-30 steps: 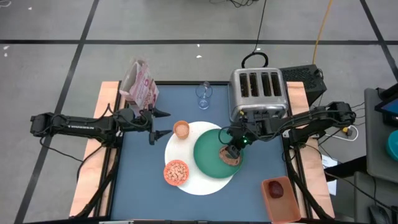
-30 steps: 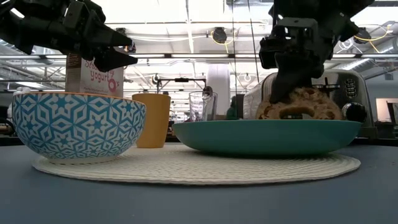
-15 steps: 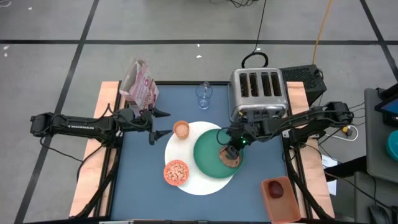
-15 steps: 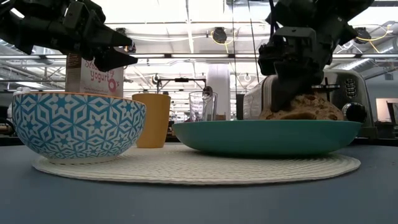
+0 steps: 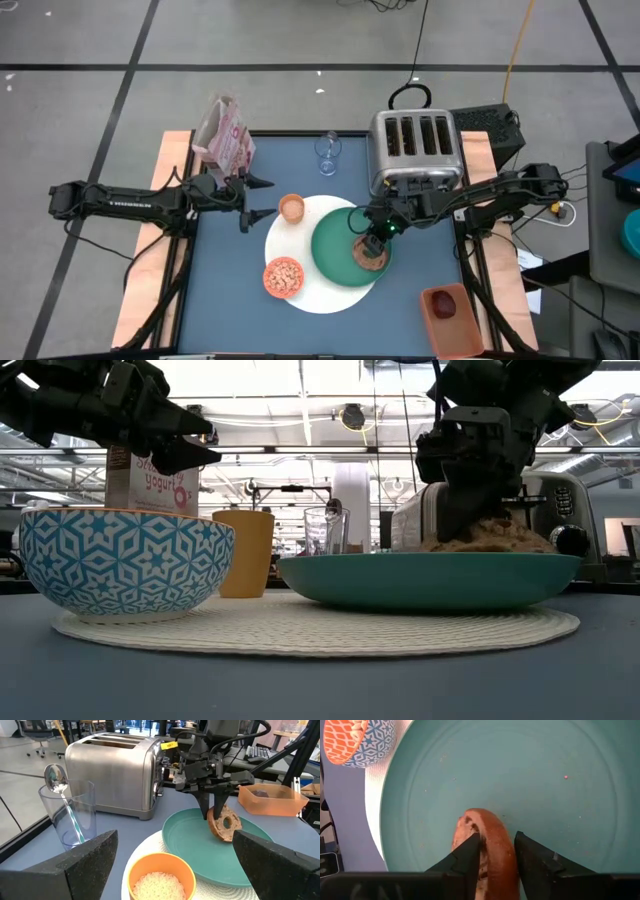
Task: Arrange a breakfast setting
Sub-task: Put the bread from the toaster to the green plate, then put the apple from the orange bin into the green plate
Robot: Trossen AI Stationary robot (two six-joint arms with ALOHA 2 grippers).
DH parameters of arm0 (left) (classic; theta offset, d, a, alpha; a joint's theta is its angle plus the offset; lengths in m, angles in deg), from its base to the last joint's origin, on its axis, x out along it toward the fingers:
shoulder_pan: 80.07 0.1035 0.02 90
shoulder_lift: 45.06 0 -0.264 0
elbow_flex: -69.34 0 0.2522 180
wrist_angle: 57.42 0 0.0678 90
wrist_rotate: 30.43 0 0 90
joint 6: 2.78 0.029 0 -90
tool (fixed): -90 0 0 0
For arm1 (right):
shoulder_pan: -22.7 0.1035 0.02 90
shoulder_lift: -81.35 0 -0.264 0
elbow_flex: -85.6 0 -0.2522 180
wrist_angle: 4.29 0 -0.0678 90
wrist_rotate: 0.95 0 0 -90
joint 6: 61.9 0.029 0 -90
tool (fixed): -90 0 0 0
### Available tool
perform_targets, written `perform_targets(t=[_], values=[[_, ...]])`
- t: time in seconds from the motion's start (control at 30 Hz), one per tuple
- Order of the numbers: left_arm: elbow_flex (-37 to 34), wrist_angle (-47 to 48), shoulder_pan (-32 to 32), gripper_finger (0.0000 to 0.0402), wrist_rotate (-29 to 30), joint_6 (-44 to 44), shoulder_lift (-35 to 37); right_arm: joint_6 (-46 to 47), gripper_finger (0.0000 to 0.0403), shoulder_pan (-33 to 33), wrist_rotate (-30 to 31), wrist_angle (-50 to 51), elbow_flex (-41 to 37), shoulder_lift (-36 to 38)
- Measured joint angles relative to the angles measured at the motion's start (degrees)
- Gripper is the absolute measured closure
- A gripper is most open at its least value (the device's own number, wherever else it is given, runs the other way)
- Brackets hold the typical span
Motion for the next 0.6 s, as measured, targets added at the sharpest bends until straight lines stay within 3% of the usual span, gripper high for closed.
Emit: perform_targets(t=[0.33,0.6], values=[[0.00,0.02,0.01,0.0004,0.00,0.00,0.01,-0.22,0.0235,-0.12,0.12,0.15,0.00,0.00],[0.00,0.02,0.00,0.0004,0.00,-0.04,0.00,0.46,0.0225,-1.82,-2.58,0.21,0.00,0.00]])
